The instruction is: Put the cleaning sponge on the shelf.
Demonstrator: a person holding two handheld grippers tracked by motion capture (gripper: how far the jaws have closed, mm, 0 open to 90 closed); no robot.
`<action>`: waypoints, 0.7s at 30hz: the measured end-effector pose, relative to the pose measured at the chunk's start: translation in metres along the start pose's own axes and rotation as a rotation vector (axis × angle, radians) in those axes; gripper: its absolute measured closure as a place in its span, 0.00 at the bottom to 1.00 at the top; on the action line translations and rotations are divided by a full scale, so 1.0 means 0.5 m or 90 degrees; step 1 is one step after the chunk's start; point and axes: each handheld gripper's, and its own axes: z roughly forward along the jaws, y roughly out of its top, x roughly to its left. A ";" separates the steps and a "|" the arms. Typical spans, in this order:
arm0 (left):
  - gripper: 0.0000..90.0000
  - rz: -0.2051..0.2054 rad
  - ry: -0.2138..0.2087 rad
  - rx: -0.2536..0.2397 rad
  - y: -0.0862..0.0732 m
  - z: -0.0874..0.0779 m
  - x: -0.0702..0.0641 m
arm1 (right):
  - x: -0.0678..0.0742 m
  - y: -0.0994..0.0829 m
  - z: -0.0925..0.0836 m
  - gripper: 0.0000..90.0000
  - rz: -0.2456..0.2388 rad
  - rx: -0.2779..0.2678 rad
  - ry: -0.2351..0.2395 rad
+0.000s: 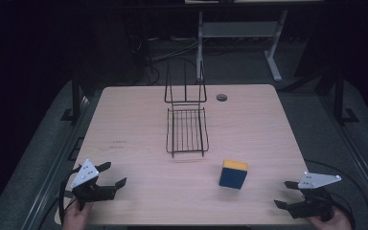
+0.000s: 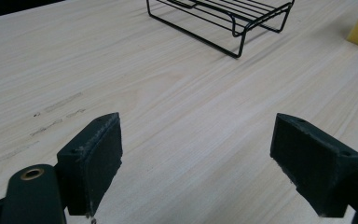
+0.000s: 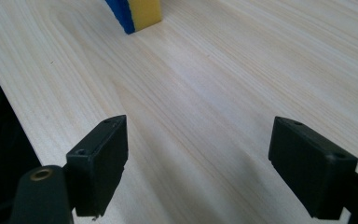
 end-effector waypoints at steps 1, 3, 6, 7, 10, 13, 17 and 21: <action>0.18 0.002 0.000 0.002 0.000 0.001 0.001 | 0.001 0.001 0.000 0.21 -0.002 0.001 0.000; 0.18 0.001 0.001 0.003 0.000 0.002 0.001 | 0.002 0.004 0.001 0.21 -0.007 0.002 0.003; 0.18 0.002 0.002 0.002 0.000 0.003 0.001 | 0.005 0.008 0.003 0.21 -0.011 0.004 0.005; 0.18 0.002 0.001 0.002 0.000 0.003 0.001 | 0.006 0.009 0.003 0.21 -0.013 0.007 0.008; 0.18 0.000 0.003 0.000 0.001 0.002 0.000 | 0.009 0.014 0.005 0.21 -0.017 0.007 0.013; 0.18 0.001 0.002 0.001 0.000 0.001 0.000 | 0.012 0.020 0.007 0.21 -0.022 0.009 0.020; 0.18 0.002 0.002 0.001 0.000 0.001 0.000 | 0.020 0.040 0.014 0.20 -0.041 0.017 0.025; 0.18 0.005 0.000 0.003 0.001 0.002 -0.001 | 0.024 0.054 0.019 0.20 -0.056 0.020 0.031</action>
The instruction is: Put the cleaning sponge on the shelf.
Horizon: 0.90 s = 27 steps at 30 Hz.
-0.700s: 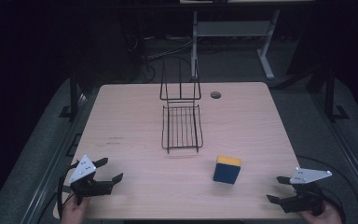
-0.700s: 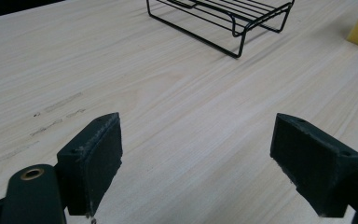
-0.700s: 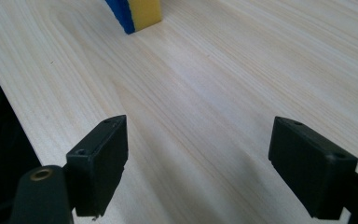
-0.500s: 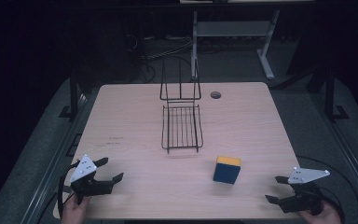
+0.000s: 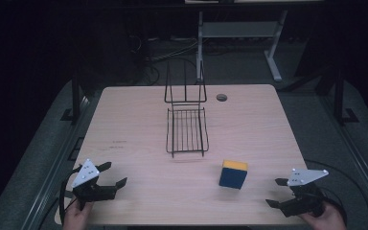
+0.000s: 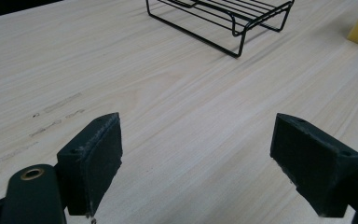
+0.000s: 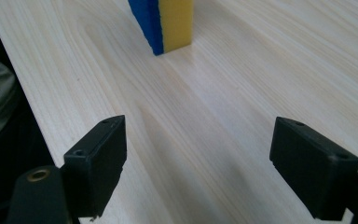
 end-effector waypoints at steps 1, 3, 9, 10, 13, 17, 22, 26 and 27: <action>0.18 -0.001 0.000 0.000 0.000 0.000 0.000 | 0.001 0.003 0.001 0.20 0.001 0.003 0.003; 0.18 -0.002 0.000 0.000 0.000 0.000 0.000 | 0.002 0.008 0.004 0.20 -0.005 0.006 0.005; 0.18 -0.004 0.002 -0.002 0.000 -0.002 0.000 | 0.007 0.022 0.010 0.20 -0.017 0.012 0.017; 0.18 -0.004 0.002 -0.002 0.000 -0.002 0.000 | 0.007 0.024 0.011 0.20 -0.019 0.012 0.017; 0.18 -0.002 0.003 -0.003 0.000 -0.002 0.000 | 0.009 0.030 0.013 0.20 -0.022 0.013 0.022; 0.18 -0.002 0.003 -0.003 0.000 -0.002 0.000 | 0.010 0.037 0.017 0.20 -0.028 0.017 0.026; 0.18 -0.003 0.004 -0.003 -0.001 -0.003 0.001 | 0.011 0.044 0.025 0.20 -0.033 0.025 0.034; 0.18 -0.002 0.006 -0.004 0.000 -0.005 0.002 | 0.014 0.050 0.027 0.20 -0.039 0.024 0.036; 0.18 -0.002 0.006 -0.004 0.000 -0.005 0.002 | 0.014 0.050 0.027 0.20 -0.039 0.024 0.036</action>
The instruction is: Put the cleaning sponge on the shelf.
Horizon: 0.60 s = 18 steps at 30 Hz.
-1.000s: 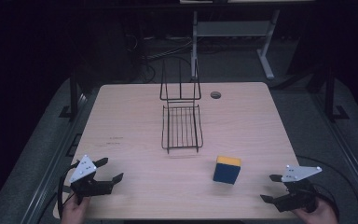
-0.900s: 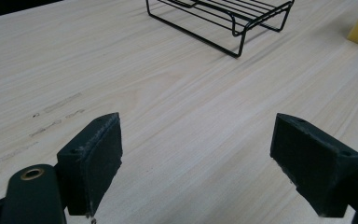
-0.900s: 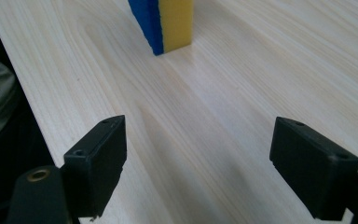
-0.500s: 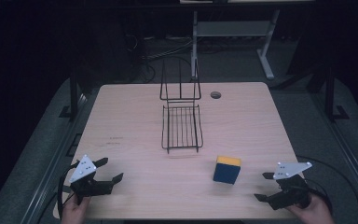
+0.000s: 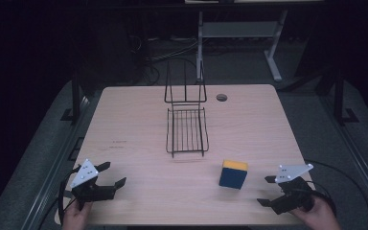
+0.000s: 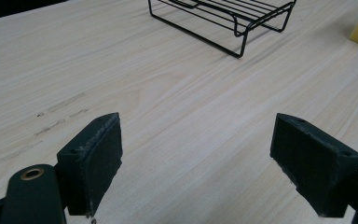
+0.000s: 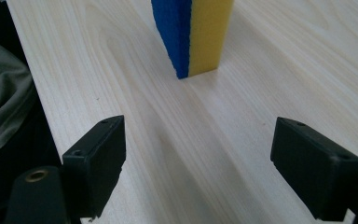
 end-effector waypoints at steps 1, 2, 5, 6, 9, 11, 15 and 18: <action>0.18 -0.001 0.000 0.000 0.000 0.000 0.000 | 0.001 0.004 0.001 0.20 -0.001 0.000 0.002; 0.18 -0.001 0.000 0.000 0.000 0.000 0.000 | 0.001 0.004 0.001 0.20 -0.001 0.000 0.002; 0.18 0.000 -0.001 0.000 0.000 0.000 0.000 | 0.002 0.012 0.004 0.20 -0.009 0.003 0.004; 0.18 -0.001 0.000 0.000 0.000 0.000 0.000 | 0.003 0.014 0.005 0.20 -0.011 0.003 0.006; 0.18 -0.004 0.000 0.000 -0.001 0.000 0.001 | 0.004 0.023 0.010 0.20 -0.017 0.003 0.009; 0.18 -0.003 0.000 0.000 -0.001 0.000 0.001 | 0.004 0.025 0.012 0.20 -0.018 0.004 0.010; 0.18 -0.001 0.000 0.000 0.000 0.000 0.001 | 0.006 0.036 0.014 0.19 -0.028 0.008 0.012; 0.18 -0.002 0.000 -0.001 -0.001 0.000 0.001 | 0.007 0.046 0.014 0.19 -0.035 0.007 0.013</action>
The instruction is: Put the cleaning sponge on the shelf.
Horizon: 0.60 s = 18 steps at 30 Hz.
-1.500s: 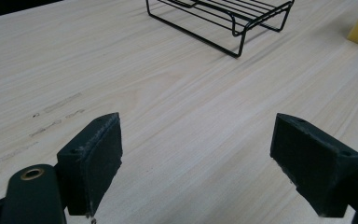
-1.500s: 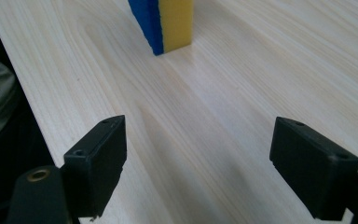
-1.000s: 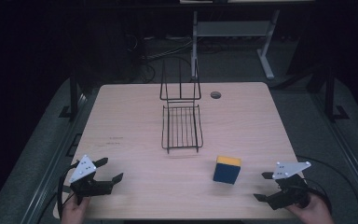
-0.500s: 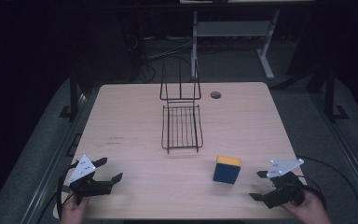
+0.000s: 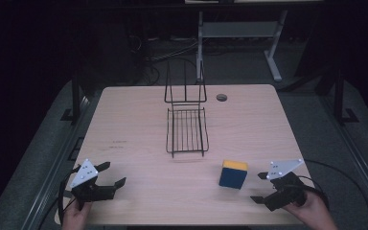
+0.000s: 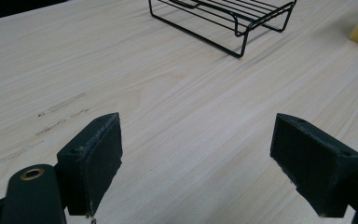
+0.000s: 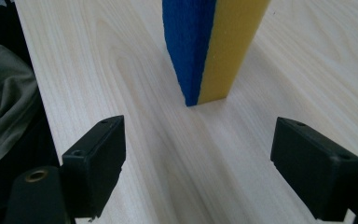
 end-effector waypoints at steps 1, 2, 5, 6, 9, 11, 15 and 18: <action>0.18 0.002 0.000 0.000 0.000 0.000 0.001 | 0.000 0.003 0.000 0.19 0.000 0.001 0.000; 0.18 0.002 0.000 0.000 0.000 0.000 0.001 | 0.000 0.005 0.000 0.19 -0.002 0.001 0.002; 0.18 -0.001 0.000 0.000 0.000 0.000 0.000 | -0.003 0.012 0.003 0.19 -0.006 0.004 0.004; 0.18 -0.001 0.000 -0.001 0.000 0.001 0.000 | -0.004 0.014 0.004 0.19 -0.006 0.005 0.004; 0.18 0.000 -0.002 0.002 0.000 0.001 -0.001 | -0.005 0.021 0.008 0.19 -0.010 0.009 0.007; 0.18 0.002 -0.003 0.002 0.001 0.002 -0.001 | -0.005 0.026 0.011 0.19 -0.016 0.011 0.007; 0.18 0.000 -0.002 0.002 0.000 0.001 -0.001 | -0.007 0.036 0.014 0.19 -0.020 0.011 0.010; 0.18 0.002 -0.002 0.001 0.001 0.001 -0.001 | -0.010 0.044 0.016 0.19 -0.024 0.012 0.012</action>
